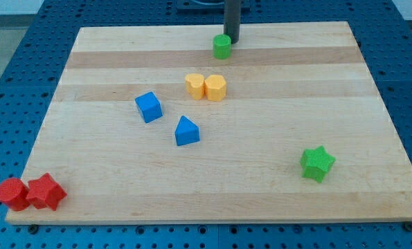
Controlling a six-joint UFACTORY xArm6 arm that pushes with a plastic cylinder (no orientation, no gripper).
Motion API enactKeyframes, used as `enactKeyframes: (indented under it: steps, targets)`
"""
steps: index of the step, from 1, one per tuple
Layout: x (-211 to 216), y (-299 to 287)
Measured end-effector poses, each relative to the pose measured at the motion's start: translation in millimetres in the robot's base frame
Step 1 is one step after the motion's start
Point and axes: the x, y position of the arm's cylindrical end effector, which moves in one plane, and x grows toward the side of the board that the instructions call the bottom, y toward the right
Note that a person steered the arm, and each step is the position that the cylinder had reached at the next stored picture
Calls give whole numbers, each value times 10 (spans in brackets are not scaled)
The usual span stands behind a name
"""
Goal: Slide the green circle to the top of the board
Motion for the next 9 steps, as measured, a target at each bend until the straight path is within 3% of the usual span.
enactKeyframes:
  steps: [2,3,4,5,7,8,9]
  targets:
    - [510,465]
    - [646,76]
    - [438,-612]
    - [401,-775]
    - [535,128]
    - [339,136]
    - [117,-570]
